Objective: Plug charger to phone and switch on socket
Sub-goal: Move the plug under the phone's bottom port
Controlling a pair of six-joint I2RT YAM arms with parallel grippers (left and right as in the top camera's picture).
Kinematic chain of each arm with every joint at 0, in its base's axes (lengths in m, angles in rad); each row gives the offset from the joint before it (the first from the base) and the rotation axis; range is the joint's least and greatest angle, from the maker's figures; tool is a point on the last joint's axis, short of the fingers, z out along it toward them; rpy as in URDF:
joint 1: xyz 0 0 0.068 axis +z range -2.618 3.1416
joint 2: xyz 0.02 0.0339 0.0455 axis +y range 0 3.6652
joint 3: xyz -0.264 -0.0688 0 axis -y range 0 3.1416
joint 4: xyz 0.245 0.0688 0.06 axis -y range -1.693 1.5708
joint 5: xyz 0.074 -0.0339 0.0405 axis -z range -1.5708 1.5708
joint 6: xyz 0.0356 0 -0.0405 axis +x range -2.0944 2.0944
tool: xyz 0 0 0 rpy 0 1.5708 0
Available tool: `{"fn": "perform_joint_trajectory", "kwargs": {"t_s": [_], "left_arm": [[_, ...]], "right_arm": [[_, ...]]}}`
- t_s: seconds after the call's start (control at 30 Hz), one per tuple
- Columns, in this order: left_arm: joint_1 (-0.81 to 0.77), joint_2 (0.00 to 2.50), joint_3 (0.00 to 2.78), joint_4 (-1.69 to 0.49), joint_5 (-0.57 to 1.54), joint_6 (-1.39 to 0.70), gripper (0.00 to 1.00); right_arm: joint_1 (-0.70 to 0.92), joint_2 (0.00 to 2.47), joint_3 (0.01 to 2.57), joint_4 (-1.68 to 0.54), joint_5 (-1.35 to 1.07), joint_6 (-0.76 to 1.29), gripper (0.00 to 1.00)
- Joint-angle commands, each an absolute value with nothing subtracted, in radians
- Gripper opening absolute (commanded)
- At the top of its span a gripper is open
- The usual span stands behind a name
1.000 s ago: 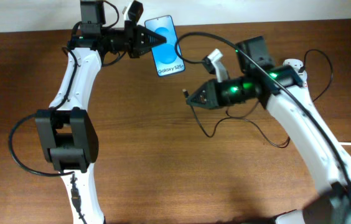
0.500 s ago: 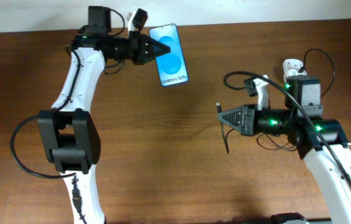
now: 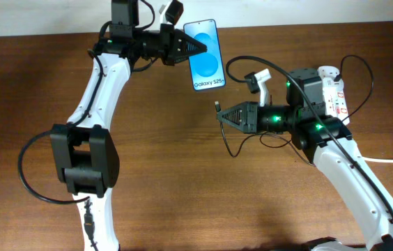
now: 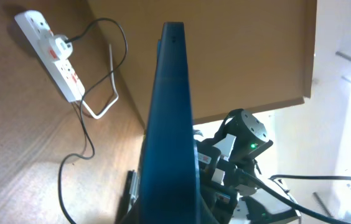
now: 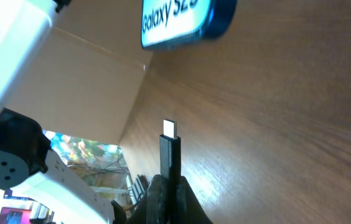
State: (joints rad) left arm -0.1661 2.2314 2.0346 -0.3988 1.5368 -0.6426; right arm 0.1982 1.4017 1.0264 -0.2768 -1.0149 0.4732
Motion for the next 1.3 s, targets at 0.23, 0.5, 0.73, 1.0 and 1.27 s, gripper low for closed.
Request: {"fn": "perform_joint_trajectory", "kwargs": {"t_s": [0.23,0.5,0.73,1.0,1.27], "left_arm": [[-0.164,2.180,2.060,-0.393,1.551,-0.696,0.00],[-0.172,2.180,2.060,-0.394,1.548,-0.727,0.00],[-0.172,2.180,2.060,-0.394,1.549,-0.726,0.00],[-0.180,2.180,2.060,-0.394,1.553,-0.720,0.00],[-0.181,2.180,2.060,-0.401,1.574,-0.703,0.00]], "right_arm": [[0.204,1.407,1.027,-0.160,-0.966,0.565,0.04],[0.241,1.416,1.027,-0.130,-0.892,0.604,0.04],[0.280,1.416,1.027,-0.129,-0.829,0.604,0.04],[0.280,1.416,1.027,-0.099,-0.826,0.603,0.04],[0.280,1.416,1.027,-0.099,-0.798,0.599,0.04]]}}
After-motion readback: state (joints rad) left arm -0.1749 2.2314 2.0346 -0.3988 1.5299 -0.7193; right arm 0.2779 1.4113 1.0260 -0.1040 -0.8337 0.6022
